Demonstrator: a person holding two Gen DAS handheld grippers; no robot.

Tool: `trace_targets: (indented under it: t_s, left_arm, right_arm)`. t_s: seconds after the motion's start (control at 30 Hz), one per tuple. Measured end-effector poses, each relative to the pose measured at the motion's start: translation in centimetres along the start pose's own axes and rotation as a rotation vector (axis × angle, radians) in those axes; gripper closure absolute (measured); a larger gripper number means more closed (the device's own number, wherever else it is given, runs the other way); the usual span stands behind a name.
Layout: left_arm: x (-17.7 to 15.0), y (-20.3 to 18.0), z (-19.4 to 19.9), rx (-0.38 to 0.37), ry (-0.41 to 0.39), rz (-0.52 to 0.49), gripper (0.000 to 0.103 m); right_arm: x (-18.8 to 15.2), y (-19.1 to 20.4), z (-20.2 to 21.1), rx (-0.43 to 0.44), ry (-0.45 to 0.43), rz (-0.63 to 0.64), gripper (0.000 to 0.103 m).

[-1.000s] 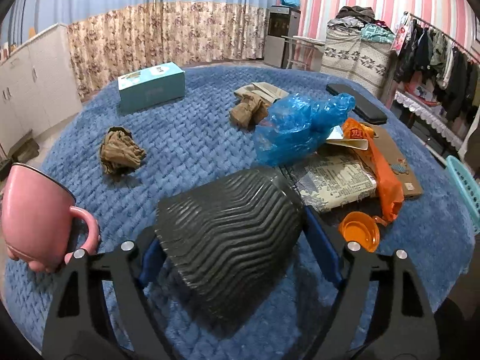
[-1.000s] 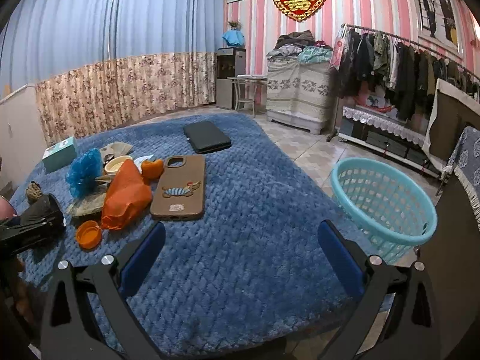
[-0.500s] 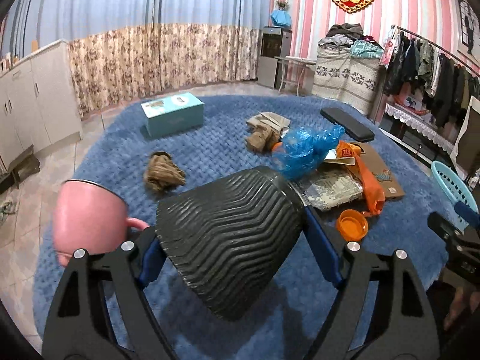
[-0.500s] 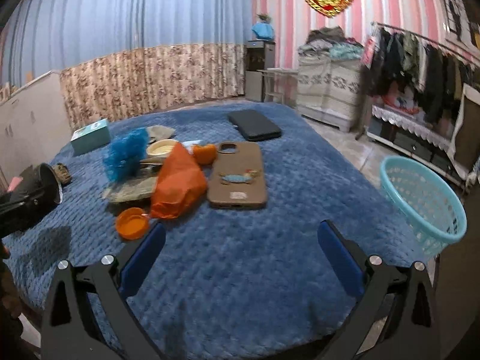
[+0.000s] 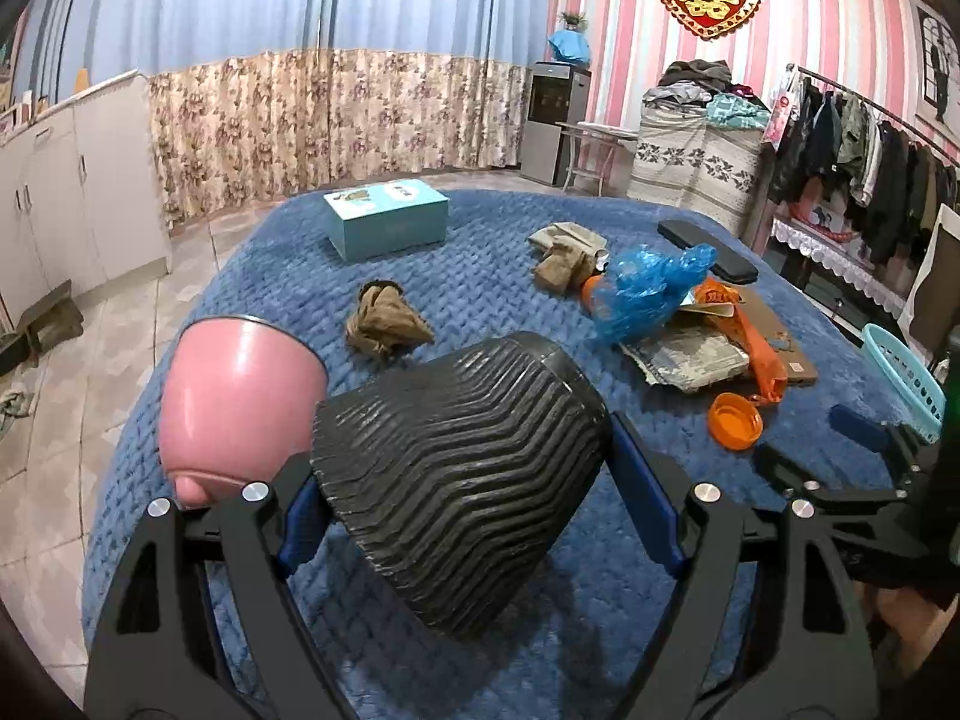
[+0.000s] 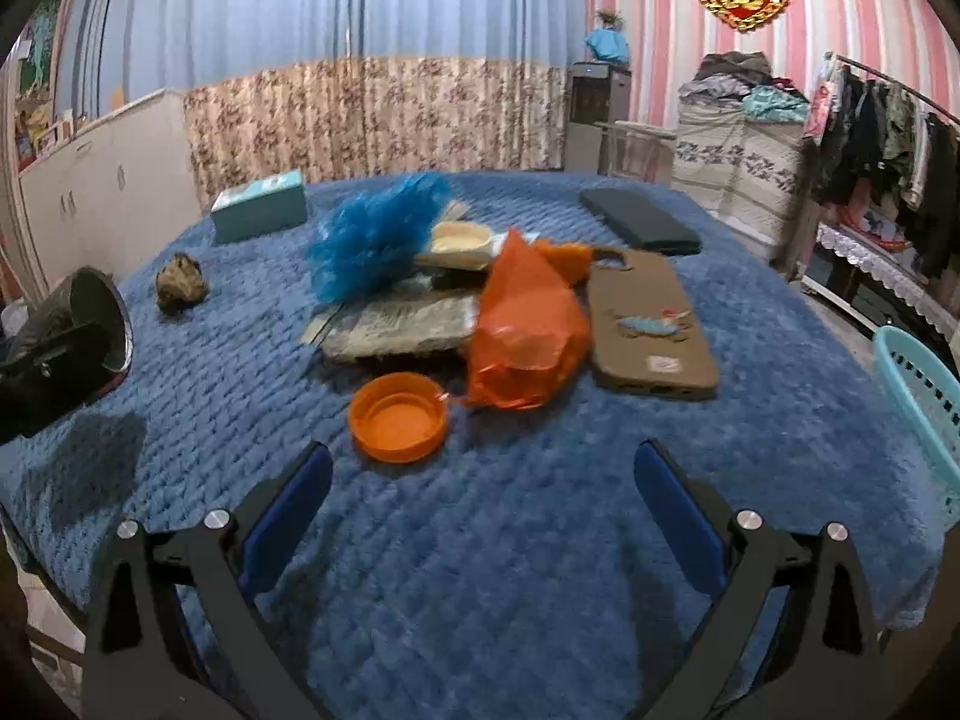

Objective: Collect trash
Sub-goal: 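Grasp the black ribbed cup with the left tool while the right tool approaches the orange lid, then carry the black cup with the left tool while the right tool grasps and carries the orange lid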

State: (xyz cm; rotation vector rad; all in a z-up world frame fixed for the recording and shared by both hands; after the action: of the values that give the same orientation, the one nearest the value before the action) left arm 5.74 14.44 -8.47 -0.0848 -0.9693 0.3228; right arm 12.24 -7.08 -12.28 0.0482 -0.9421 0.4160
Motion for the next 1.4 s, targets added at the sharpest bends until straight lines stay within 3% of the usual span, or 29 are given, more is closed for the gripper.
trace_targets:
  t_s: [0.2, 0.33, 0.4, 0.6, 0.83, 1.4]
  left_arm:
    - [-0.1, 0.1, -0.1, -0.001, -0.002, -0.001, 0.023]
    - [-0.1, 0.2, -0.1, 0.001, 0.001, 0.0, 0.023]
    - [-0.2, 0.4, -0.3, 0.004, 0.005, -0.001, 0.023]
    - [0.1, 0.2, -0.5, 0.001, -0.002, -0.015, 0.023]
    - [1.5, -2.8, -0.4, -0.028, -0.03, -0.049, 0.023]
    - [3.6, -14.5, -1.9, -0.166, -0.052, -0.148, 0.023]
  right_arm:
    - [0.9, 1.6, -2.1, 0.025, 0.016, 0.033, 0.023]
    - [1.2, 2.2, -3.1, 0.077, 0.026, 0.04, 0.055]
    - [1.2, 2.2, -2.9, 0.094, 0.018, 0.041, 0.063]
    - [1.8, 0.2, -0.5, 0.134, -0.03, -0.022, 0.063]
    - [2.9, -5.6, 2.5, 0.122, -0.084, -0.153, 0.063]
    - [0.3, -23.2, 5.5, -0.179, -0.114, -0.324, 0.063]
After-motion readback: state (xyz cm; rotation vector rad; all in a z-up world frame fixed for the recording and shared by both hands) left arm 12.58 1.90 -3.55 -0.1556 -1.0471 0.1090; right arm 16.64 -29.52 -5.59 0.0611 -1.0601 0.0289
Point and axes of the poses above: each gripper's, at about its wrist camera, not at the fingertips, and z roughly against the way its jaws point, y to its left, x to its top, the point moved 4 cm from there along -z, roughly the way its jaws point, and after that the axes turned 9 degrees about z, right-handed, at the moved point
